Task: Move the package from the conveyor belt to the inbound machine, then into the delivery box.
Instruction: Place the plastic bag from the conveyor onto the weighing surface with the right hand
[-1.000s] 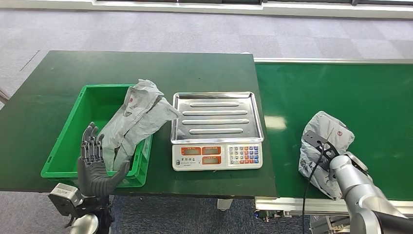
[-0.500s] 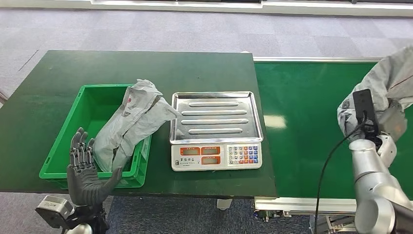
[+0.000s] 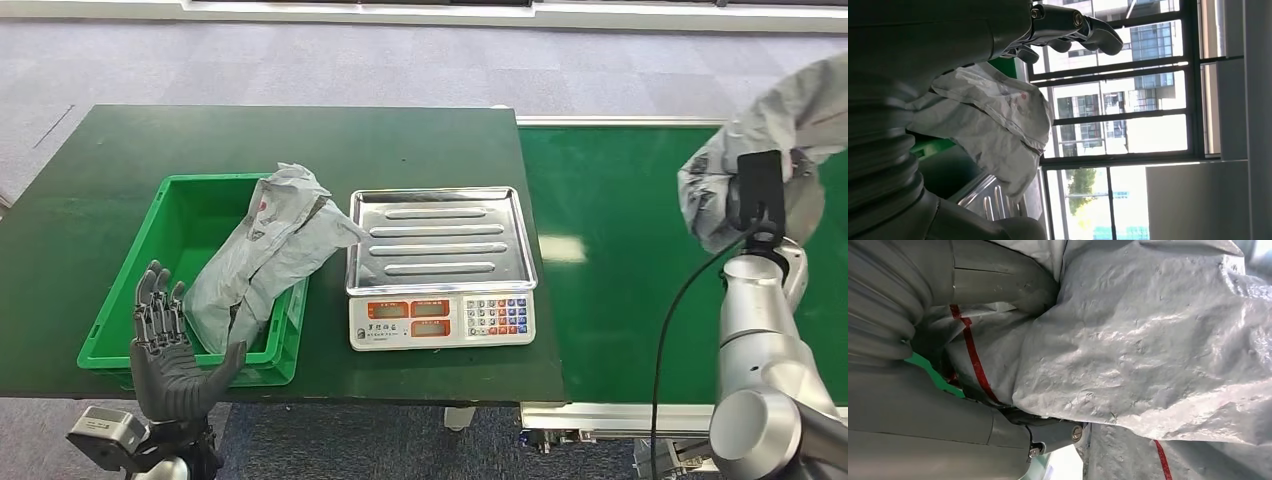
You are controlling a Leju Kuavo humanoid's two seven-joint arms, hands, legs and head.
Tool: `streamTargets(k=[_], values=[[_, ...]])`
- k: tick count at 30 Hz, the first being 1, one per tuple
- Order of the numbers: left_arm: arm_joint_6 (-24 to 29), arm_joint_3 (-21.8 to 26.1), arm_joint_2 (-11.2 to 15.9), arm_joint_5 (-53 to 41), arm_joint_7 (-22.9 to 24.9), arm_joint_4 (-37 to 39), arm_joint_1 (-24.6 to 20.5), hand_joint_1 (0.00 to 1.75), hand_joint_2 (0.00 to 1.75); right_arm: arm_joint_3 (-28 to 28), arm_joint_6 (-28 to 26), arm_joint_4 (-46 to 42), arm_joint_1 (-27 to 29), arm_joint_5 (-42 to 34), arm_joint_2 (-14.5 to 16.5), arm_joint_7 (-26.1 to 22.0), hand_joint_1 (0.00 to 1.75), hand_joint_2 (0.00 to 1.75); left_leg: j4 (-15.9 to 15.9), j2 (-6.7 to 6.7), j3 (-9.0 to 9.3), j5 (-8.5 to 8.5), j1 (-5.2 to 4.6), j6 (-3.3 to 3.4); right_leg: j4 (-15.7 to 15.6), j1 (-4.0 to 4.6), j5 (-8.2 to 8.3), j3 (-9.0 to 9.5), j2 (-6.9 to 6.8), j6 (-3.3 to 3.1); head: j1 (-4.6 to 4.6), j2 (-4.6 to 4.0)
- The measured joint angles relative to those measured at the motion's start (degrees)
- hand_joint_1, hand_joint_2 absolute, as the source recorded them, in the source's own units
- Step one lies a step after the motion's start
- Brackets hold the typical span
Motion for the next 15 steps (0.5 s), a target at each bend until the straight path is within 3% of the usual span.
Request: streamTargets(k=[3, 6, 11, 15], values=[[-1.58, -0.01, 0.0, -0.55, -0.08, 1.42, -2.64, 0.0, 1.75, 5.29, 11.8, 0.1, -2.79, 6.7, 4.55, 1.9, 1.75, 1.75, -0.04, 0.22, -0.01, 0.12, 0.01, -0.15, 0.08, 0.02, 0.14, -0.2, 0.26, -0.1, -0.01, 0.0], [-2.47, -0.09, -0.04, -1.13, 0.18, 3.12, -5.28, 0.0, 1.75, 12.99, 19.53, 0.78, -6.49, 13.13, 11.06, 2.31, 1.75, 1.75, -0.06, 0.45, -0.06, 0.28, 0.02, -0.35, 0.21, 0.09, 0.27, -0.47, 0.53, -0.27, -0.01, 0.0], [-2.62, -0.42, -0.5, -1.53, 1.14, 4.38, -7.2, 0.0, 1.75, 24.94, 22.99, 1.95, -10.28, 18.18, 23.55, 1.71, 1.75, 1.75, -0.12, 0.5, -0.08, 0.4, 0.18, -0.58, 0.29, 0.3, 0.25, -0.67, 0.6, -0.5, -0.02, 0.0], [-2.61, -0.46, -0.91, -1.83, 1.92, 4.45, -7.47, 0.0, 1.75, 32.33, 22.74, 2.12, -10.5, 17.77, 30.14, 0.89, 1.75, 1.75, -0.13, 0.38, -0.15, 0.38, 0.36, -0.63, 0.3, 0.39, 0.14, -0.67, 0.45, -0.65, -0.01, 0.0]])
